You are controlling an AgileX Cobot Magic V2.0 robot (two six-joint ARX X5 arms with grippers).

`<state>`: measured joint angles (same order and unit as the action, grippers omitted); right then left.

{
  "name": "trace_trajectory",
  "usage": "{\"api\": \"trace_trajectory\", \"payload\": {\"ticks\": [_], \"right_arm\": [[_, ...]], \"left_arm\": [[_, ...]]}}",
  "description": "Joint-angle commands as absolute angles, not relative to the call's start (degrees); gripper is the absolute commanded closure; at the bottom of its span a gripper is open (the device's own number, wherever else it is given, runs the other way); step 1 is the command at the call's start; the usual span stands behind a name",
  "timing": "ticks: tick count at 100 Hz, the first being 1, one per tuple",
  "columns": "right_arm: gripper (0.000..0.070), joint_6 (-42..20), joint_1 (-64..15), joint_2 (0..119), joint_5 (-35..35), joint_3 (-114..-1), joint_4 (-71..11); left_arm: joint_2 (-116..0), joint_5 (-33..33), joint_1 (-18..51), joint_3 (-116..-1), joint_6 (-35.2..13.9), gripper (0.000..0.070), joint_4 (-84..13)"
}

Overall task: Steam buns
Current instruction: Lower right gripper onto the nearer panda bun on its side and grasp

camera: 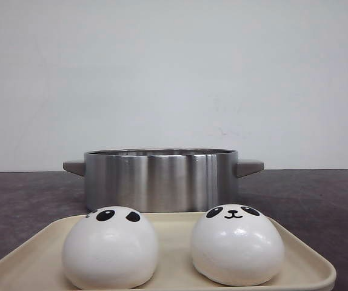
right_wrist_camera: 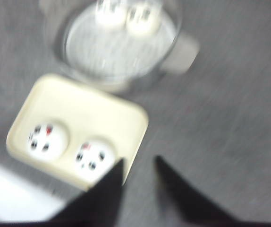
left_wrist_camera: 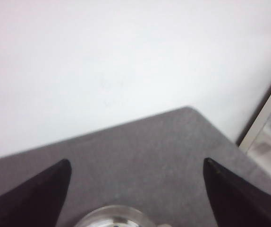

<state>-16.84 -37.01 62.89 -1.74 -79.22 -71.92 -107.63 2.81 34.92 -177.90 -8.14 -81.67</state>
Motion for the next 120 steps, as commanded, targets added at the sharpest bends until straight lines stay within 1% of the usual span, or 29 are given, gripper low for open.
{"api": "trace_trajectory", "payload": {"ticks": [1, 4, 17, 34, 45, 52, 66, 76, 90, 109, 120], "right_arm": [[0.0260, -19.3, -37.5, 63.6, -4.2, -76.8, -70.5], [0.0252, -20.1, -37.6, 63.6, -5.5, -75.2, -69.3], [0.0252, -24.9, -39.8, 63.6, -10.9, -68.9, -63.0], [0.0252, -28.6, -43.4, 65.1, -11.0, -63.5, -59.6], [0.0252, -30.2, -45.7, 67.1, -10.3, -61.5, -57.8], [0.0252, -31.1, -47.2, 68.9, -10.3, -60.8, -56.0], [0.0252, -31.7, -50.0, 73.6, -10.3, -60.8, -52.2], [0.0252, -32.1, -51.6, 77.4, -10.2, -60.8, -50.4], [0.0252, -32.4, -53.1, 83.1, -10.0, -60.8, -50.4], [0.0252, -32.5, -54.7, 89.0, -4.1, -60.8, -51.3], [0.0252, -32.7, -54.9, 91.7, -4.2, -60.8, -51.0]], "left_arm": [[-104.7, 2.9, 35.3, -179.7, -7.1, 0.0191, -85.1], [-102.9, 2.9, 35.3, -179.1, -7.1, 0.0191, -85.1], [-94.4, 2.8, 35.3, -174.6, -7.1, 0.0191, -85.1], [-81.4, 4.0, 35.3, -164.4, -6.5, 0.0191, -85.1], [-73.7, 9.0, 35.3, -157.3, -6.0, 0.0191, -85.1], [-69.1, 13.4, 35.3, -153.0, -5.3, 0.0191, -85.1], [-62.7, 19.7, 35.3, -147.1, -5.4, 0.0191, -85.1], [-59.8, 20.8, 35.3, -144.7, -5.4, 0.0191, -85.1], [-57.8, 21.2, 35.3, -143.5, -5.4, 0.0191, -85.1], [-57.3, 21.2, 35.3, -143.5, -5.4, 0.0191, -85.1], [-57.3, 21.2, 35.3, -143.5, -5.4, 0.0191, -85.1]]}}
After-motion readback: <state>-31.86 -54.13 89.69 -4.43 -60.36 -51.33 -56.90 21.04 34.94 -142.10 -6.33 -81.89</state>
